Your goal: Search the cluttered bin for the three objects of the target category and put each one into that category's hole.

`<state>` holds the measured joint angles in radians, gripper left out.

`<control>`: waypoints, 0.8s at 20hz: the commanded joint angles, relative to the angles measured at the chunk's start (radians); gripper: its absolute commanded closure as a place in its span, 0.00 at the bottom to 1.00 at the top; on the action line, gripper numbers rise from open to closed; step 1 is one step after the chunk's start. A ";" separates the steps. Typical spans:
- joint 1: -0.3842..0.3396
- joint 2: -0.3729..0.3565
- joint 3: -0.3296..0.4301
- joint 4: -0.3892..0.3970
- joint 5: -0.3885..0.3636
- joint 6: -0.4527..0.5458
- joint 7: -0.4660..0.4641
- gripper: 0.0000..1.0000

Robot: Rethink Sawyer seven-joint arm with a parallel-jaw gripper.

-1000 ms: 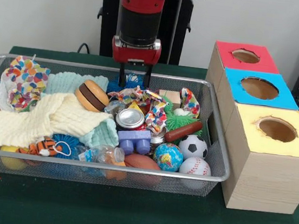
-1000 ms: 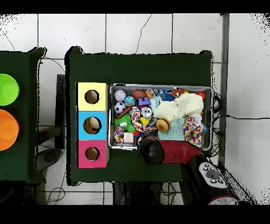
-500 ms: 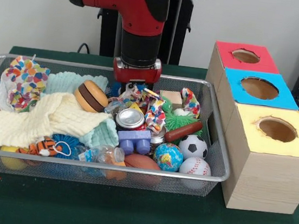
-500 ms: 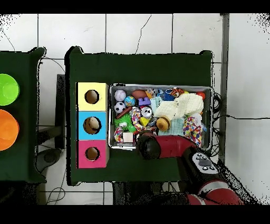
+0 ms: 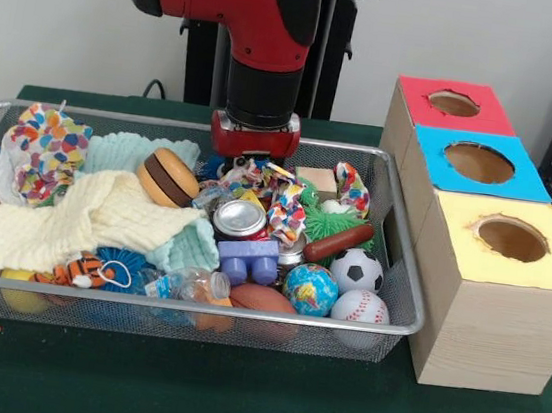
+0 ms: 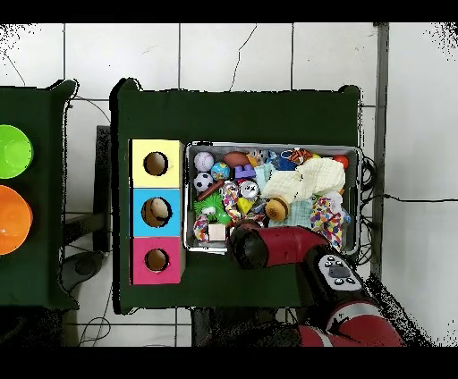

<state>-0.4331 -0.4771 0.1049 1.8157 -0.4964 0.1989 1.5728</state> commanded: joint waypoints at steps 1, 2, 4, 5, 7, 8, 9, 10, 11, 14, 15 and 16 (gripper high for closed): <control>0.047 0.106 0.065 -0.157 -0.021 -0.091 0.091 0.00; 0.049 0.101 0.060 -0.148 -0.021 -0.097 0.096 0.00; 0.045 0.098 0.066 -0.142 -0.020 -0.099 0.093 0.00; 0.047 0.100 0.064 -0.145 -0.019 -0.101 0.095 0.00; 0.047 0.098 0.063 -0.140 -0.020 -0.107 0.096 0.00; 0.047 0.094 0.060 -0.135 -0.021 -0.109 0.097 0.00; 0.045 0.095 0.062 -0.135 -0.020 -0.110 0.096 0.00; 0.043 0.093 0.062 -0.127 -0.023 -0.116 0.097 0.00; 0.043 0.095 0.062 -0.128 -0.022 -0.118 0.098 0.00; 0.040 0.096 0.063 -0.124 -0.023 -0.124 0.099 0.00; 0.039 0.099 0.063 -0.126 -0.023 -0.125 0.100 0.00; 0.040 0.098 0.062 -0.125 -0.024 -0.127 0.100 0.00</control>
<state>-0.4100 -0.4773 0.0865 1.8110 -0.4962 0.1984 1.5728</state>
